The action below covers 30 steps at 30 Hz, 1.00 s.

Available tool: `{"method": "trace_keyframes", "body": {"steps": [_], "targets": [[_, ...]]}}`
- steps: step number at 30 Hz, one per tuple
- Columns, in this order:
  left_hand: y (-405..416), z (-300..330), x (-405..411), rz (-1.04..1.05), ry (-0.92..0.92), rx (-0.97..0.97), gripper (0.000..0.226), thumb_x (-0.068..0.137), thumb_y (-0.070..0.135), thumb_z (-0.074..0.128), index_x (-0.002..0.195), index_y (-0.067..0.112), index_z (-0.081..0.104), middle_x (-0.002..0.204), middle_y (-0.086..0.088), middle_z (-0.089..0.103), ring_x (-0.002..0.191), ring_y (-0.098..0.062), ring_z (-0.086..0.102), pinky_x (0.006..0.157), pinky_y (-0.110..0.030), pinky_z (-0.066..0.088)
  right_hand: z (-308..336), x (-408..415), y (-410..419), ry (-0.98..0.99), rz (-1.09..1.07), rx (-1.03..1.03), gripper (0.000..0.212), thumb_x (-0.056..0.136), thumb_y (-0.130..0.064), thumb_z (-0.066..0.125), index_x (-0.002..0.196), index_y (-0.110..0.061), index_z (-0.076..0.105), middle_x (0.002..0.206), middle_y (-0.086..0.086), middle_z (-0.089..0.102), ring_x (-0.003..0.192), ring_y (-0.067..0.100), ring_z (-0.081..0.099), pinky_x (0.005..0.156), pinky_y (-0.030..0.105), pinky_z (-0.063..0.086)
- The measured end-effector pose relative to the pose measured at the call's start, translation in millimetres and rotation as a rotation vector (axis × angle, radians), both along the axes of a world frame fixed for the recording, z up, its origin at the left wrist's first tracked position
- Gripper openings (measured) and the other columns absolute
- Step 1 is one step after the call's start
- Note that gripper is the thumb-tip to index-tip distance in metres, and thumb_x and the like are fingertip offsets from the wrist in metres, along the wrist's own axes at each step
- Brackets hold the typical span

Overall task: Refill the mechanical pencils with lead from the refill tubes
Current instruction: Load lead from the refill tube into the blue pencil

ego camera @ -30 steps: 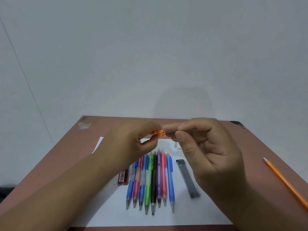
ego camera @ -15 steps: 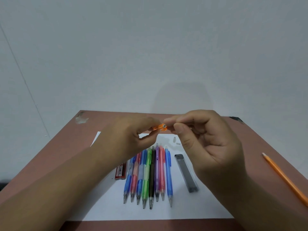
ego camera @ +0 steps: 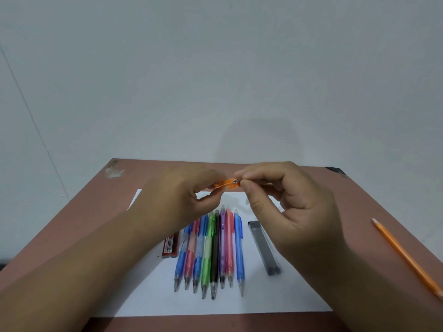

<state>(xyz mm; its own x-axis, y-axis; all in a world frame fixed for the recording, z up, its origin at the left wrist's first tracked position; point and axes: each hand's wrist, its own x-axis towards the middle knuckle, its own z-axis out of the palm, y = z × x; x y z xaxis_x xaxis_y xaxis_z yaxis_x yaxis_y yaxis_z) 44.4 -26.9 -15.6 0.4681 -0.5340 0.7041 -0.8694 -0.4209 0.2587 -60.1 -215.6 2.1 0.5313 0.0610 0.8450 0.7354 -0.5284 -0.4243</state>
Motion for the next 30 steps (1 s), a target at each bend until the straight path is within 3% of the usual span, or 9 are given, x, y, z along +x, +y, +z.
{"method": "trace_keyframes", "body": {"steps": [12,16,22,27,30], "targets": [[-1,2,-3,0.021,-0.001,0.003,0.024,0.09,0.035,0.057,0.105,0.028,0.074,0.092,0.015,0.074,0.081,-0.009,0.07,0.065,-0.038,0.061,0,3,-3,-0.019,-0.081,-0.055,0.011,0.094,-0.006,0.068,0.102,-0.007,0.074,0.093,-0.003,0.073,0.091,0.008,0.07,0.081,0.019,0.056],[-1,3,-4,0.031,-0.039,-0.001,0.018,0.089,0.027,0.064,0.103,0.027,0.075,0.09,0.016,0.073,0.079,-0.006,0.069,0.063,-0.037,0.06,0,3,-2,0.023,-0.115,-0.028,0.011,0.094,-0.012,0.07,0.103,-0.011,0.076,0.093,-0.008,0.074,0.091,0.004,0.071,0.081,0.014,0.054],[-1,1,-2,0.029,0.005,-0.007,0.023,0.09,0.03,0.061,0.107,0.025,0.076,0.094,0.015,0.074,0.083,-0.007,0.07,0.067,-0.037,0.061,-2,5,0,0.028,-0.145,0.008,0.015,0.092,-0.016,0.07,0.104,-0.014,0.076,0.094,-0.014,0.072,0.091,-0.002,0.07,0.081,0.01,0.053],[0,-1,-1,0.043,0.063,-0.039,0.022,0.09,0.031,0.065,0.108,0.025,0.076,0.093,0.015,0.074,0.084,-0.006,0.07,0.072,-0.036,0.061,-4,9,-4,0.072,-0.232,0.04,0.015,0.091,-0.008,0.073,0.103,-0.015,0.077,0.094,-0.019,0.072,0.09,-0.005,0.069,0.08,0.006,0.05],[2,-3,2,0.063,0.14,-0.064,0.019,0.092,0.036,0.067,0.109,0.031,0.073,0.094,0.018,0.072,0.087,-0.004,0.07,0.076,-0.035,0.062,0,11,-9,0.201,-0.345,0.065,0.017,0.093,-0.009,0.07,0.103,-0.021,0.077,0.092,-0.019,0.072,0.087,-0.004,0.067,0.074,0.004,0.048]]}}
